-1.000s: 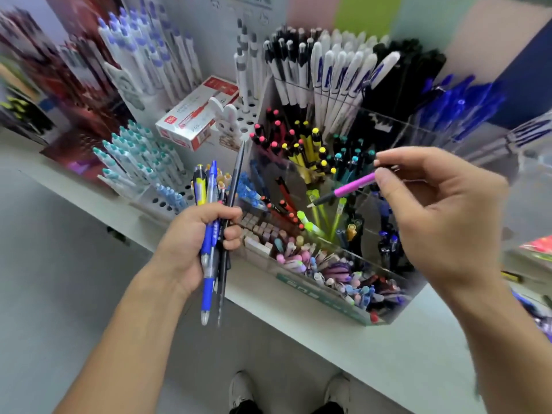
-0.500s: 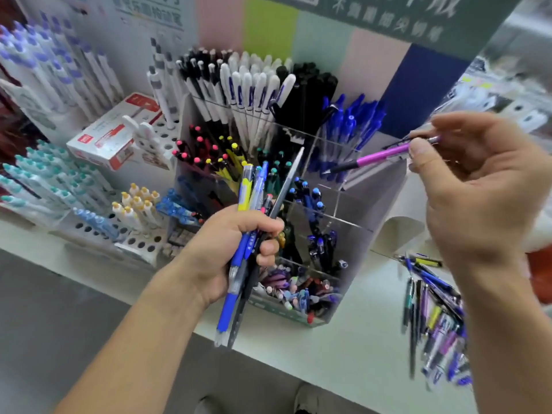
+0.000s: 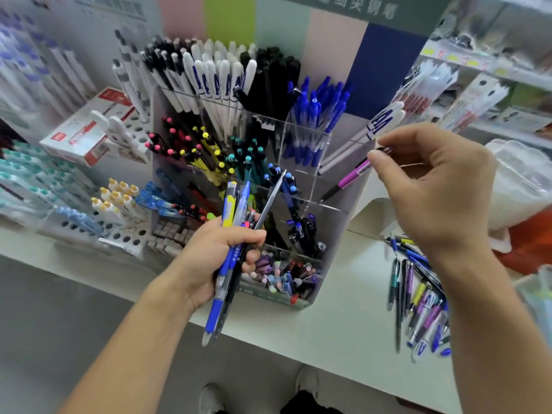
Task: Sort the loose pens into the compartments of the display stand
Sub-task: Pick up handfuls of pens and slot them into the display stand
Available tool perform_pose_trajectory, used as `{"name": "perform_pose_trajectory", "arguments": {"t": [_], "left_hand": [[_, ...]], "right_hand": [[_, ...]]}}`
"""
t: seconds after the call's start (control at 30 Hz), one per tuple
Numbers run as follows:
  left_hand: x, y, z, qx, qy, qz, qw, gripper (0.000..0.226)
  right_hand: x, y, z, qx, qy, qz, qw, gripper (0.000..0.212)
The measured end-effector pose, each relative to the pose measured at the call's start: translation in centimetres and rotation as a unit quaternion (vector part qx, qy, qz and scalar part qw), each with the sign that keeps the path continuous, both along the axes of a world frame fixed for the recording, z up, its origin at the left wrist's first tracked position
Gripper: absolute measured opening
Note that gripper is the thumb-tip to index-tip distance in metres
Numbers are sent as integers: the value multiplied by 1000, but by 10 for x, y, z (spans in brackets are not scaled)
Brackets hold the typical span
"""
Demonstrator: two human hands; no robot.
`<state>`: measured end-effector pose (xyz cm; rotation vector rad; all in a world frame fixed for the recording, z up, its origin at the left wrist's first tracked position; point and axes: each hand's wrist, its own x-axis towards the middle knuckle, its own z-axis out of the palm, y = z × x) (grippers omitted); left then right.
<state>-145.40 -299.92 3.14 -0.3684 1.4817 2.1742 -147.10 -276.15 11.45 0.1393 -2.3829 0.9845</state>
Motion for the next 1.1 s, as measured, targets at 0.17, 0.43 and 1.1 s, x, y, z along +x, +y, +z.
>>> {"name": "perform_pose_trajectory", "arguments": {"t": [0.17,0.43,1.1], "left_hand": [[2,10,0,17,-16,7,1000,19],[3,11,1,0,-9,-26,1000,16],[13,12,11,60,29,48,997,21]], "right_hand": [[-14,-1,8,24,-24,9,999,14],[-25,-13,-23,207,-116,-38,971,9],[19,8,-23,-281,-315,124,898,19]]}}
